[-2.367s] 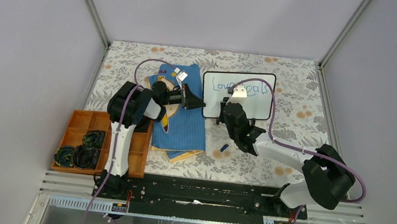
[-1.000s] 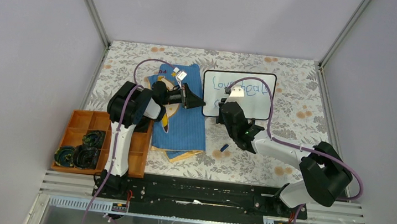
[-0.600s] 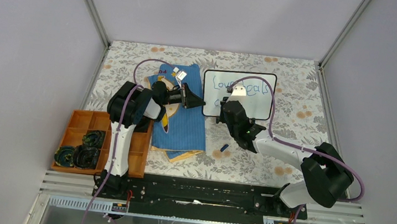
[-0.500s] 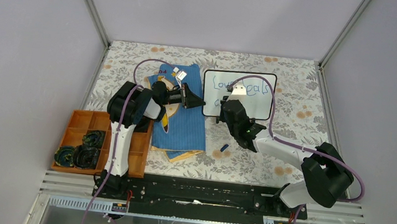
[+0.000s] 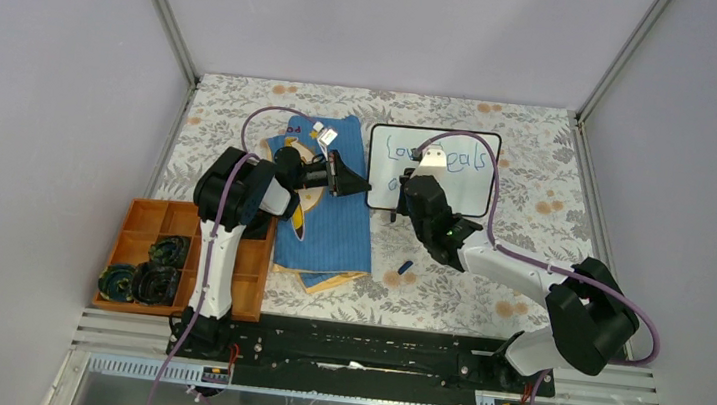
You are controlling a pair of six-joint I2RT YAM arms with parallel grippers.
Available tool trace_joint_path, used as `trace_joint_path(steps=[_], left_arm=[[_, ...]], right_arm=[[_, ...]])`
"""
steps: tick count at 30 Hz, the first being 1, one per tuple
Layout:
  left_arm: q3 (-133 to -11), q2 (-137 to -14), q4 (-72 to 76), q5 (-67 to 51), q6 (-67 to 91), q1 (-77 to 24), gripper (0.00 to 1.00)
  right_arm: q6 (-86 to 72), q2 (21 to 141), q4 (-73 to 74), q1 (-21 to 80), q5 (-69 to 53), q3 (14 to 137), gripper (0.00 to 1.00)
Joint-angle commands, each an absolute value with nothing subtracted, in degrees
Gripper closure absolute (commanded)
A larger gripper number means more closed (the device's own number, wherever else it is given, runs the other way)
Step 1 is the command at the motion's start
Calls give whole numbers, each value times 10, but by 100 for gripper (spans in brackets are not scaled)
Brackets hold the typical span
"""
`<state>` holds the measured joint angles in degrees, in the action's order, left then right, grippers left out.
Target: Write a sentence on the whiteboard
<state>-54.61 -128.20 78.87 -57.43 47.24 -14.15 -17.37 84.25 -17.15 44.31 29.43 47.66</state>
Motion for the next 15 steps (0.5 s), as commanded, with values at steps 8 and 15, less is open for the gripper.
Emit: trace_joint_path(steps=[8, 15], left_arm=[[-554, -1274, 824, -576, 467, -144, 68], [-554, -1277, 824, -579, 467, -147, 80]], right_arm=[[-166, 832, -194, 434, 315, 494, 100], [-171, 838, -185, 434, 307, 489, 100]])
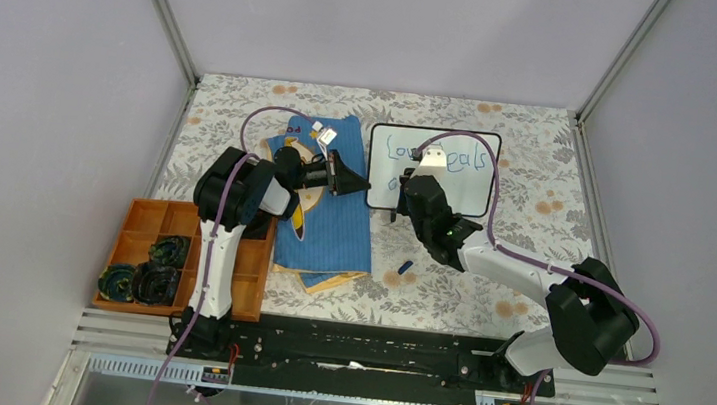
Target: Write a sentence on the whiteboard
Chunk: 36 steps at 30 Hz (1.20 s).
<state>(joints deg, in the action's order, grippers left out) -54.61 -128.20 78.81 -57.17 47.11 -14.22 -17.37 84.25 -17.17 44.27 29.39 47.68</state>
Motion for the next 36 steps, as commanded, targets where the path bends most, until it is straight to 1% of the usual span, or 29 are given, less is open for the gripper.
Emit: trace_joint_path(steps=[1, 4, 9, 21, 25, 31, 36], left_arm=[[-554, -1277, 824, -579, 467, -147, 83], [-553, -1278, 824, -579, 466, -147, 92], [-552, -1280, 824, -580, 465, -147, 100], [-549, -1280, 820, -582, 459, -149, 100], [-547, -1278, 813, -583, 451, -150, 100], [-545, -1279, 809, -583, 446, -151, 100], [-544, -1278, 810, -584, 446, -152, 100]], right_arm=[[-173, 837, -185, 434, 306, 485, 100], [-177, 834, -184, 434, 305, 476, 100], [-182, 831, -180, 434, 302, 463, 100], [-193, 819, -175, 434, 298, 440, 100], [-198, 794, -179, 434, 297, 440, 100], [-190, 760, -178, 434, 305, 461, 100], [-181, 765, -176, 427, 307, 482, 100]])
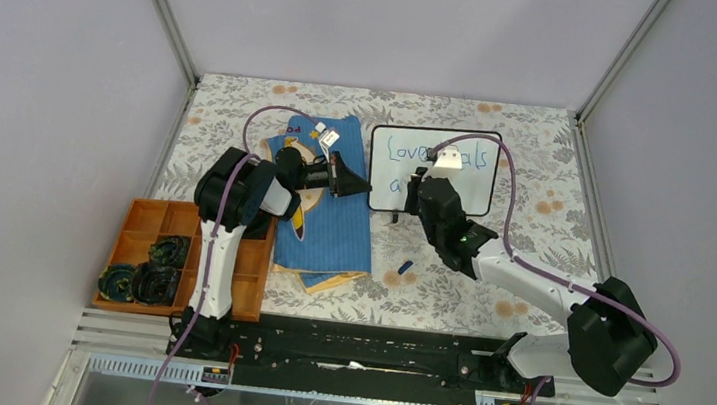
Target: Write a sentence on the whiteboard
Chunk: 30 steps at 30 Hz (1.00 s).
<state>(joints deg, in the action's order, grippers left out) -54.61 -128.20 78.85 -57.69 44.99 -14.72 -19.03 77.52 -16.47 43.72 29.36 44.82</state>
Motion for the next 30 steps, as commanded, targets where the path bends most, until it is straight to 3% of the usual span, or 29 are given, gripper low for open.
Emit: trace_joint_path(steps=[1, 30], left_arm=[[-543, -1278, 810, -584, 446, -152, 100], [-545, -1280, 805, -583, 443, -152, 100]], right_arm=[[-181, 768, -176, 425, 305, 485, 100], [-198, 816, -182, 403, 277, 493, 100]])
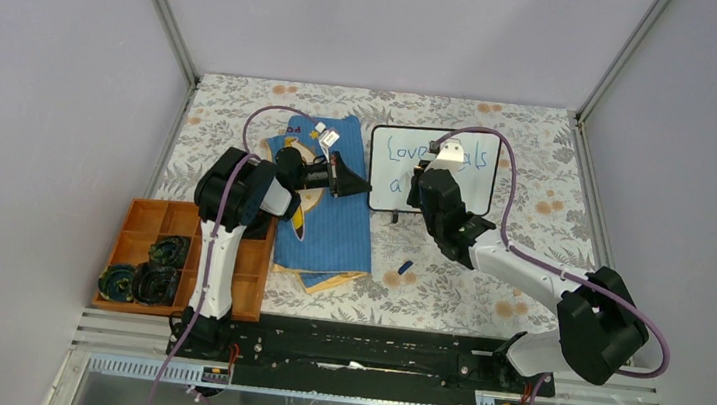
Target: Write a sentence on the whiteboard
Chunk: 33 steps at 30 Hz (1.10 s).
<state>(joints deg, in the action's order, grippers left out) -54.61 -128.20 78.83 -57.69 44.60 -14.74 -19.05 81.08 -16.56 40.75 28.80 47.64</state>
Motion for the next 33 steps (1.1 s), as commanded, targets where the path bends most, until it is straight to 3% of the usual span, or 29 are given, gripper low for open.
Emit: trace_joint_path(steps=[1, 33], left_arm=[[-546, -1280, 805, -582, 443, -152, 100], [-545, -1274, 802, -582, 441, -152, 100]], right_arm=[[-199, 817, -181, 403, 275, 492, 100], [-234, 791, -158, 403, 255, 423, 100]])
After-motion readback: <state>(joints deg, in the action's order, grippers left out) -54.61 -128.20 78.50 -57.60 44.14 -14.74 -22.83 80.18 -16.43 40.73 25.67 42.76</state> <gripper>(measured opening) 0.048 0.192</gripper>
